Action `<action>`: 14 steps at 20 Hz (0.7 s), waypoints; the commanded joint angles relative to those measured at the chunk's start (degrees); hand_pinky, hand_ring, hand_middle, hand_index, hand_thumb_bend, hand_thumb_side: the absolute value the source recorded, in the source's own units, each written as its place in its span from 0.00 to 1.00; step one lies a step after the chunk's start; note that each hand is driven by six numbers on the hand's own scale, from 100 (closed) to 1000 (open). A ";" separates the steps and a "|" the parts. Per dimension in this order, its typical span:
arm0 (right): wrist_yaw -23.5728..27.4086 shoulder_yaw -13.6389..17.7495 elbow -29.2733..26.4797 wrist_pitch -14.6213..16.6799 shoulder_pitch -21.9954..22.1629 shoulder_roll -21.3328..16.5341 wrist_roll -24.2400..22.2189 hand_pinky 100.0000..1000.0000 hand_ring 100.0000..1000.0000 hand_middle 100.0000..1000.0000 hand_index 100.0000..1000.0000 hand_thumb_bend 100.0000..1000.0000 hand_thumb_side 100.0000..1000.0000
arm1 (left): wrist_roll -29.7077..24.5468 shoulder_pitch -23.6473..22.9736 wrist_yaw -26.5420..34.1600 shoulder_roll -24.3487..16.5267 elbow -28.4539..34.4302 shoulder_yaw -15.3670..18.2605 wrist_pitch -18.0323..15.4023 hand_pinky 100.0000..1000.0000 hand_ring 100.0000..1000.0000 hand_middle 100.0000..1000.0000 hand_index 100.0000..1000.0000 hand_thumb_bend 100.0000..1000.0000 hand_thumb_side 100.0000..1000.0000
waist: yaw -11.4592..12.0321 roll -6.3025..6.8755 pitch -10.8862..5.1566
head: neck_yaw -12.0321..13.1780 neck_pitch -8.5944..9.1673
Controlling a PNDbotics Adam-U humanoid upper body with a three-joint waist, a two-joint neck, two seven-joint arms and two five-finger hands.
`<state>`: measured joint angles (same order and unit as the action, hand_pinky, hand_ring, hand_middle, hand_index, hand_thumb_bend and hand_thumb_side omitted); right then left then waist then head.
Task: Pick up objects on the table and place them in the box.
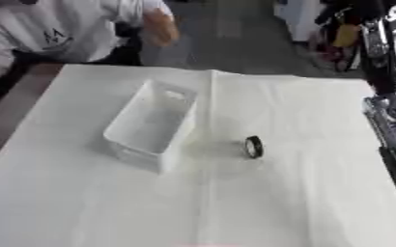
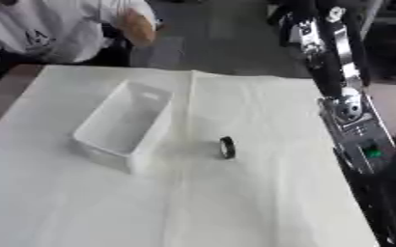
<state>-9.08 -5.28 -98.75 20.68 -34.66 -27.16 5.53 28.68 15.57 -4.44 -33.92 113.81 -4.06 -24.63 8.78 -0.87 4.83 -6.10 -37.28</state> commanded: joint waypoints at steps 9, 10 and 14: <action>-8.64 0.38 4.48 -5.57 -3.99 -0.59 3.84 0.19 0.45 0.57 0.66 0.05 0.90 | -0.03 0.34 0.21 -1.31 0.79 0.32 0.06 0.77 0.58 0.69 0.70 0.17 0.78 | -0.14 0.18 -0.92 | -1.11 0.26; -9.89 0.27 5.43 -6.10 -4.61 -0.58 3.95 0.18 0.44 0.57 0.66 0.05 0.90 | -0.03 0.32 0.21 -1.32 0.79 0.32 0.06 0.77 0.58 0.69 0.70 0.17 0.78 | -0.16 0.18 -0.91 | -1.14 0.32; -14.60 -0.26 9.76 -7.79 -7.13 -0.54 3.64 0.22 0.46 0.59 0.68 0.08 0.89 | -0.13 0.30 0.24 -1.39 0.79 0.22 0.08 0.77 0.58 0.69 0.70 0.17 0.78 | -0.18 0.22 -0.85 | -1.21 0.51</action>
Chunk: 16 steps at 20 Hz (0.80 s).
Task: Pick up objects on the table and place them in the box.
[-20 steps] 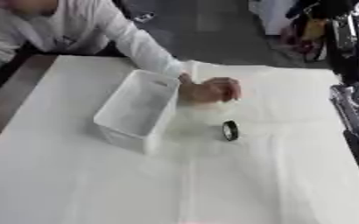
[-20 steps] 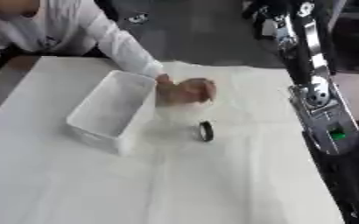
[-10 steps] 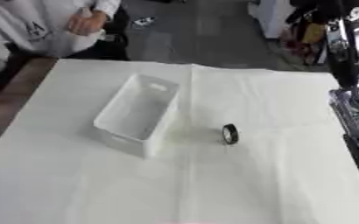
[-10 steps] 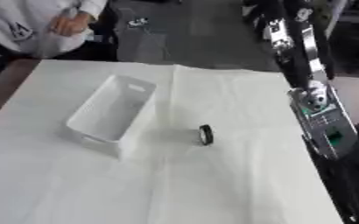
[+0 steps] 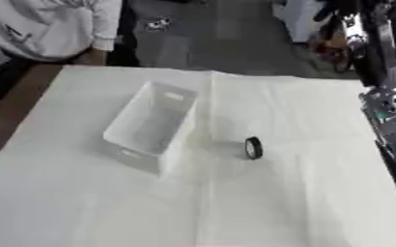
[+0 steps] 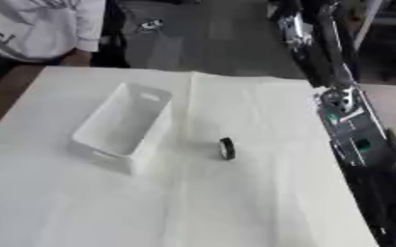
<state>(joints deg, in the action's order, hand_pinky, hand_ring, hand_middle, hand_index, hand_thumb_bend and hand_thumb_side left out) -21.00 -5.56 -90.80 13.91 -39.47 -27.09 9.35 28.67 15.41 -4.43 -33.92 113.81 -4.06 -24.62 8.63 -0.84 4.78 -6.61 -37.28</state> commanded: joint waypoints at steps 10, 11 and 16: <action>-17.68 -1.75 16.52 -4.03 -9.19 -0.53 -7.51 0.33 0.52 0.67 0.78 0.22 0.95 | -0.46 0.19 0.43 -1.20 0.79 0.08 0.24 0.77 0.58 0.69 0.70 0.17 0.78 | -0.32 0.23 -0.54 | -0.36 1.52; -18.88 -1.84 17.68 -4.18 -9.68 -0.44 -8.46 0.34 0.53 0.67 0.79 0.23 0.95 | -0.50 0.18 0.45 -1.18 0.79 0.07 0.28 0.77 0.58 0.69 0.70 0.17 0.78 | -0.34 0.23 -0.54 | -0.37 1.56; -24.65 -2.63 23.10 -4.41 -12.17 -0.37 -13.49 0.41 0.56 0.69 0.81 0.31 0.98 | -0.55 0.09 0.46 -1.22 0.79 0.12 0.34 0.78 0.58 0.69 0.70 0.17 0.78 | -0.37 0.26 -0.54 | -0.18 1.66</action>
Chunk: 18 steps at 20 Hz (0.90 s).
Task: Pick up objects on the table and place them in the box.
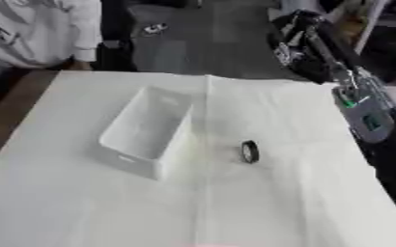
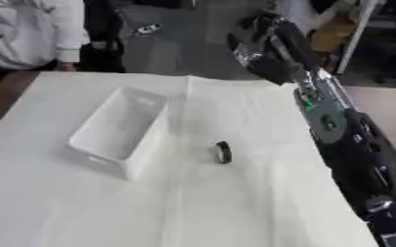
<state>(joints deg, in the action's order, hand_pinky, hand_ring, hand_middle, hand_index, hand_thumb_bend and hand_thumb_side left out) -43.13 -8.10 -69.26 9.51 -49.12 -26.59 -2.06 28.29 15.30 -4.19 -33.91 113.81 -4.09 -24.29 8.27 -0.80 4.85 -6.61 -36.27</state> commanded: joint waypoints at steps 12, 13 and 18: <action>-10.44 -1.19 9.22 1.52 -5.38 -0.56 -10.20 0.52 0.60 0.70 0.81 0.46 0.92 | -0.24 -0.01 0.25 -1.43 0.79 0.21 0.21 0.77 0.58 0.69 0.70 0.16 0.78 | -0.10 0.01 -1.28 | 0.27 0.44; -10.90 -1.29 9.60 1.44 -5.43 -0.52 -10.57 0.54 0.61 0.70 0.81 0.47 0.96 | -0.24 -0.07 0.26 -1.42 0.79 0.21 0.23 0.77 0.58 0.69 0.70 0.16 0.78 | -0.12 -0.01 -1.37 | 0.34 0.37; -16.56 -2.45 11.34 0.86 -6.01 -0.36 -16.09 0.67 0.67 0.72 0.77 0.52 1.00 | -0.33 -0.64 0.29 -1.59 0.79 0.15 0.47 0.77 0.58 0.69 0.70 0.17 0.78 | -0.41 -0.32 -2.28 | 0.83 -0.53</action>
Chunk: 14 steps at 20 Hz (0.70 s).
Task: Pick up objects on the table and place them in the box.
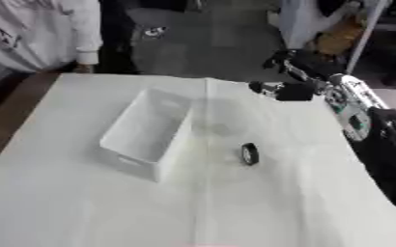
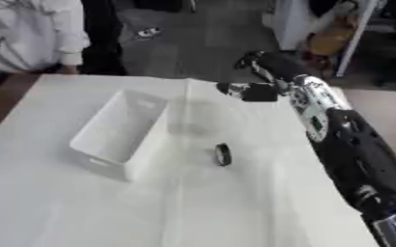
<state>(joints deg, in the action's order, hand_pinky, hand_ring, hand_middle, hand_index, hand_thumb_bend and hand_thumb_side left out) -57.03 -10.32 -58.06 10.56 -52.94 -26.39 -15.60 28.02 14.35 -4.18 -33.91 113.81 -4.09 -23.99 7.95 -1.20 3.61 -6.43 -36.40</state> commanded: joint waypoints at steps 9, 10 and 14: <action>-9.96 -1.43 5.37 0.59 -5.55 0.27 -13.45 0.82 0.75 0.74 0.76 0.50 1.00 | -0.38 -0.62 0.46 -1.97 0.79 -0.02 0.54 0.77 0.58 0.69 0.70 0.17 0.78 | -0.53 -0.35 -2.70 | 1.30 -1.75; -10.29 -1.54 6.23 0.77 -5.92 0.44 -14.50 0.83 0.75 0.73 0.76 0.50 1.00 | -0.40 -0.68 0.48 -1.99 0.79 -0.04 0.57 0.77 0.58 0.69 0.70 0.17 0.78 | -0.55 -0.38 -2.85 | 1.35 -1.80; -11.64 -1.84 9.49 1.35 -7.23 1.30 -18.83 0.88 0.74 0.70 0.75 0.50 1.00 | -0.57 -0.83 0.56 -2.12 0.79 -0.17 0.70 0.77 0.58 0.69 0.70 0.17 0.78 | -0.61 -0.39 -3.34 | 1.66 -2.33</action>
<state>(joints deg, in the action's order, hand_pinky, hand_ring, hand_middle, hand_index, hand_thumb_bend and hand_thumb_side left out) -68.10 -12.19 -48.94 11.77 -58.19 -24.53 -33.17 27.44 13.30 -3.84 -33.98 113.81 -4.43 -23.40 7.48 -1.82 0.97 -5.41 -38.40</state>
